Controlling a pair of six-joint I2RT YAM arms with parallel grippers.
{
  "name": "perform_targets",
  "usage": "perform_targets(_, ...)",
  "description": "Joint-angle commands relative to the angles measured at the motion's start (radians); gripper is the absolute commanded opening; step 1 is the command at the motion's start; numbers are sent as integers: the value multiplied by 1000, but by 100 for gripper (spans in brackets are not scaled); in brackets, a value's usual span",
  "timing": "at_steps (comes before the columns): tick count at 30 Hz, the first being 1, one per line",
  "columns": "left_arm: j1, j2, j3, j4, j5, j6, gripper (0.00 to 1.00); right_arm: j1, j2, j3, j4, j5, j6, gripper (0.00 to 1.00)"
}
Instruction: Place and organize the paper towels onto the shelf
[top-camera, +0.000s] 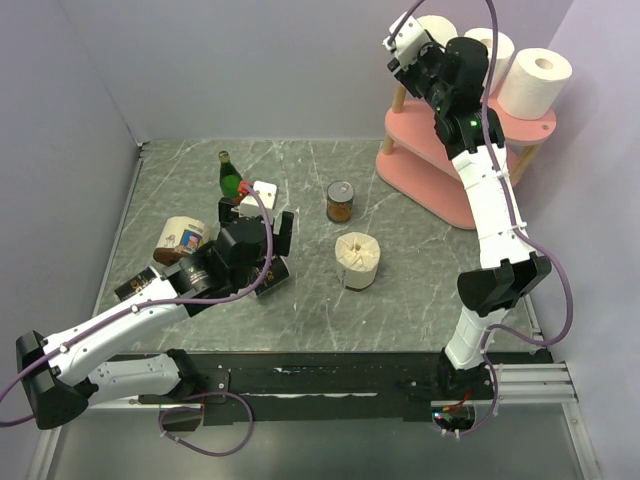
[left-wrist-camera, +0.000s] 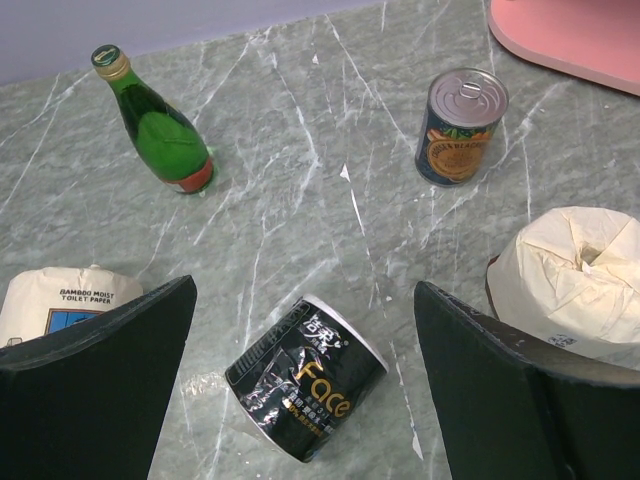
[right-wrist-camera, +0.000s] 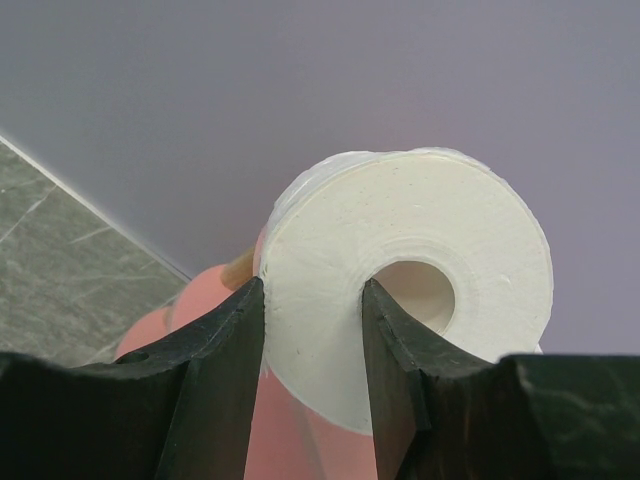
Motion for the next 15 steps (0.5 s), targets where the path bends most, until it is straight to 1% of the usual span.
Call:
perform_targets(1,-5,-11,18,28,-7,1,96,-12,12,74,112,17,-47,46)
perform_targets(15,-4,-22,19,30,-5,3,96,-28,51,65,104,37,-45,46)
